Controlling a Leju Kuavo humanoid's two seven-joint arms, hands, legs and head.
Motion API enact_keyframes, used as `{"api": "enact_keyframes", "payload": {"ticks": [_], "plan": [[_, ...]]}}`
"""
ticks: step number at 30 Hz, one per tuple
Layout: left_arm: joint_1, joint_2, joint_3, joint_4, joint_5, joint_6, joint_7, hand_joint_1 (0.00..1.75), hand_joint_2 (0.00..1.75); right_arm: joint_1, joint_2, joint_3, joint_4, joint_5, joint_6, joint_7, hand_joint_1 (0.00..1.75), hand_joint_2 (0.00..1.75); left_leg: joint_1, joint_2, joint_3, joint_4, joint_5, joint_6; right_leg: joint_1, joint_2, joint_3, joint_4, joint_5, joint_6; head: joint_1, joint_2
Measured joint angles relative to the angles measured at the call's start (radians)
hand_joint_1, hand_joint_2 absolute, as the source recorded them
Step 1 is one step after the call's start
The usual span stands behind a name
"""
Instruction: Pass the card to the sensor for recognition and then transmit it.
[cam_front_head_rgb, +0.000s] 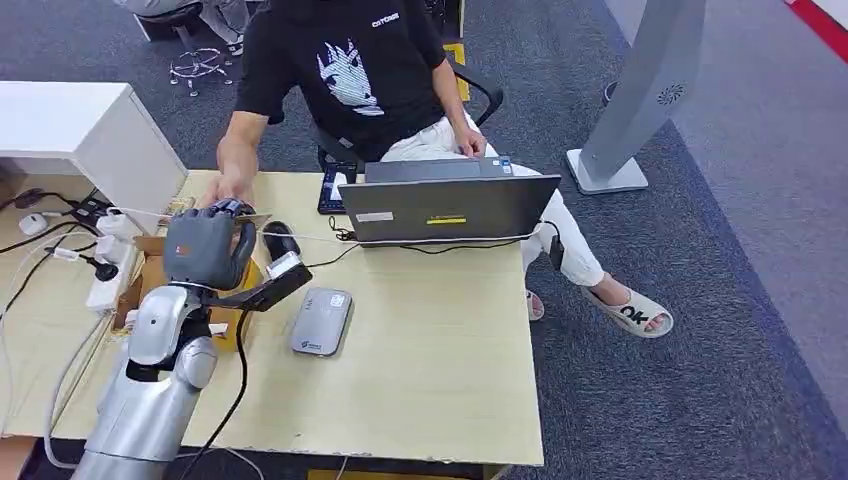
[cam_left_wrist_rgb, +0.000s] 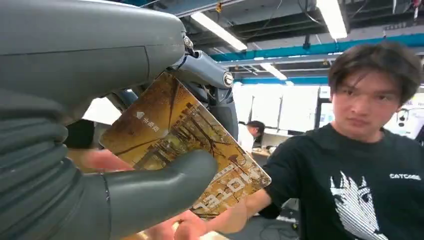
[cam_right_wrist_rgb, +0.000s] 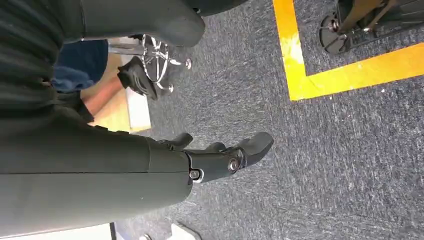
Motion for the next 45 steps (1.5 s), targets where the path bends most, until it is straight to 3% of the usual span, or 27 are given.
{"api": "enact_keyframes", "payload": {"ticks": [26, 34, 35, 40, 45], "plan": [[-0.029, 0.032, 0.020, -0.004, -0.032, 0.011, 0.009, 1.75, 1.75, 0.000, 0.001, -0.008, 0.000, 0.006, 0.000, 0.000, 0.00, 1.75, 0.000, 0.000, -0.001, 0.000, 0.000, 0.000, 0.000, 0.000, 0.000, -0.001, 0.000, 0.000, 0.000, 0.000], [-0.053, 0.056, 0.027, 0.002, -0.138, 0.033, 0.079, 1.75, 1.75, 0.000, 0.001, -0.008, 0.000, 0.016, -0.001, 0.000, 0.00, 1.75, 0.000, 0.001, -0.001, 0.000, 0.000, 0.000, 0.000, 0.001, -0.001, 0.000, 0.000, 0.000, 0.000, 0.000], [-0.056, 0.059, 0.036, 0.005, -0.129, 0.037, 0.078, 0.00, 1.75, 0.000, 0.001, -0.008, 0.000, 0.017, -0.001, 0.000, 0.00, 1.75, 0.000, 0.001, -0.001, 0.000, 0.000, 0.000, 0.000, 0.001, -0.001, 0.000, 0.000, 0.000, 0.000, 0.000], [-0.057, 0.061, 0.069, 0.016, -0.103, 0.077, 0.071, 0.00, 1.75, -0.001, 0.001, -0.010, 0.000, 0.021, -0.001, 0.000, 0.00, 1.75, 0.000, 0.000, -0.001, 0.000, 0.000, 0.000, 0.000, 0.001, -0.001, 0.000, 0.000, 0.000, 0.000, 0.000], [-0.022, 0.035, 0.089, 0.007, -0.038, 0.148, 0.006, 0.00, 1.75, -0.001, 0.001, -0.020, 0.000, 0.029, -0.004, 0.000, 0.00, 1.75, 0.000, 0.000, -0.001, 0.000, 0.000, 0.000, 0.000, 0.000, -0.001, -0.001, 0.000, 0.000, 0.000, 0.000]]}}
